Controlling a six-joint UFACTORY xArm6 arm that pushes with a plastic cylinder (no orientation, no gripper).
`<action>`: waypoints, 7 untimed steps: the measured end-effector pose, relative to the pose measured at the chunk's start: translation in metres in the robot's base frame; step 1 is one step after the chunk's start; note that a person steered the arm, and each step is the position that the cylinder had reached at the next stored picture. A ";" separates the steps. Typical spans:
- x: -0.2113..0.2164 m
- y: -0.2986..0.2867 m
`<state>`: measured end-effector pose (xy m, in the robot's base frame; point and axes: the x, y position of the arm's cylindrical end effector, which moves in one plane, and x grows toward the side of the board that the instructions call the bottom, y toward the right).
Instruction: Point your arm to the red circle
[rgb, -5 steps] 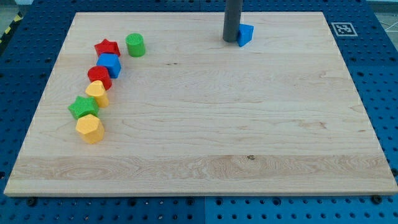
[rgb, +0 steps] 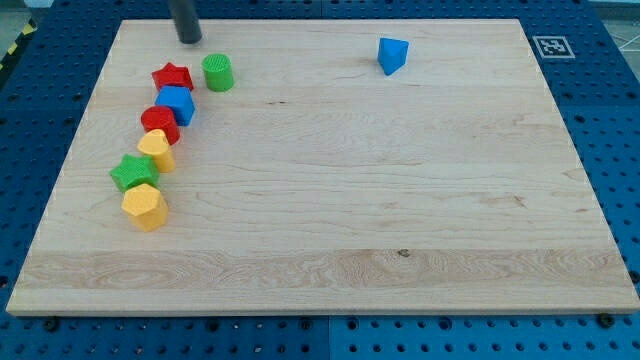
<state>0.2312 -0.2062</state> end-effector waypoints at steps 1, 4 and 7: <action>0.000 -0.053; 0.020 -0.099; 0.042 -0.099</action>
<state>0.2728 -0.3048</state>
